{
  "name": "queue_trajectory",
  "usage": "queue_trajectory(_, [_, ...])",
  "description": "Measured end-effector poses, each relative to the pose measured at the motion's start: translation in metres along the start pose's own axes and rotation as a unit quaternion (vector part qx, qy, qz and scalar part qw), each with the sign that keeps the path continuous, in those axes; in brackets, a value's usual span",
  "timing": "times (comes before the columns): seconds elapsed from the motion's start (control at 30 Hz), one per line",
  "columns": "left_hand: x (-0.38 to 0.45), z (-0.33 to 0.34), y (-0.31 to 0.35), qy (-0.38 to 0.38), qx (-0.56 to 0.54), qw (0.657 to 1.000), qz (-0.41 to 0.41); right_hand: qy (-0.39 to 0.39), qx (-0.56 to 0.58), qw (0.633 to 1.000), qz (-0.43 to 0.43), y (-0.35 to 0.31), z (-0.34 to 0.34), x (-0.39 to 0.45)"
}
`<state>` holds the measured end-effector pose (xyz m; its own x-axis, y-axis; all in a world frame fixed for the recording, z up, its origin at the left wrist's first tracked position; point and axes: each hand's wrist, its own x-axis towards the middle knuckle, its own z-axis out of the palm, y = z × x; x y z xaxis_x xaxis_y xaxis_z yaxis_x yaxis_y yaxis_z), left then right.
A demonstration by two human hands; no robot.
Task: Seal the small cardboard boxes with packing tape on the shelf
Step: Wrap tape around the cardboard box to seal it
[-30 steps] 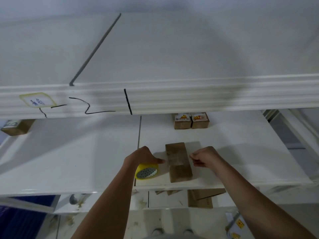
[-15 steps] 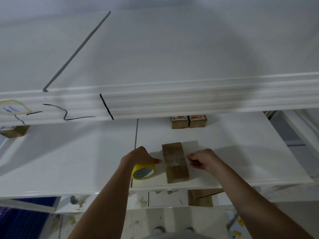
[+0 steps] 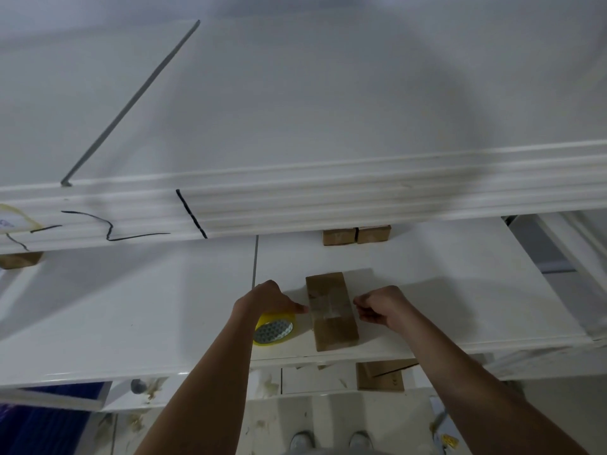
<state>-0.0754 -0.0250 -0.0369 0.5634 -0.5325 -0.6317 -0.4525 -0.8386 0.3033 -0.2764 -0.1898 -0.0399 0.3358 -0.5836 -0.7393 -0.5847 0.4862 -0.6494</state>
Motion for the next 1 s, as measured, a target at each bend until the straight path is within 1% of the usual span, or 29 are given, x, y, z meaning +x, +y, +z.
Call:
queue_trajectory(0.2, [0.001, 0.003, 0.003, -0.005, -0.014, 1.000, -0.009, 0.013, -0.062, 0.997, -0.053, 0.004, 0.007, -0.003])
queue_trajectory(0.37, [0.008, 0.005, -0.001, -0.004, -0.025, 1.000, 0.003, 0.032, -0.102, 0.991, -0.081, 0.008, 0.015, -0.007])
queue_trajectory(0.5, [0.010, 0.006, 0.000, 0.003, -0.016, 1.000, -0.005, 0.047, -0.148, 0.985, -0.078, 0.010, 0.008, -0.007])
queue_trajectory(0.6, [0.014, 0.009, -0.001, 0.004, -0.020, 1.000, -0.001, 0.059, -0.156, 0.983, -0.077, 0.012, 0.006, -0.013])
queue_trajectory(0.67, [0.013, 0.009, 0.000, 0.003, -0.022, 1.000, 0.003, 0.082, -0.207, 0.969, -0.105, 0.011, 0.006, -0.019])
queue_trajectory(0.77, [0.012, 0.010, 0.002, 0.005, -0.021, 1.000, 0.013, 0.113, -0.273, 0.940, -0.174, 0.008, 0.010, -0.028])
queue_trajectory(0.9, [0.009, 0.008, 0.004, 0.011, -0.020, 0.999, 0.029, 0.085, -0.316, 0.929, -0.173, 0.001, 0.023, -0.037])
queue_trajectory(1.0, [0.004, 0.008, 0.005, 0.012, -0.024, 0.999, 0.029, 0.081, -0.351, 0.915, -0.183, -0.005, 0.037, -0.039])
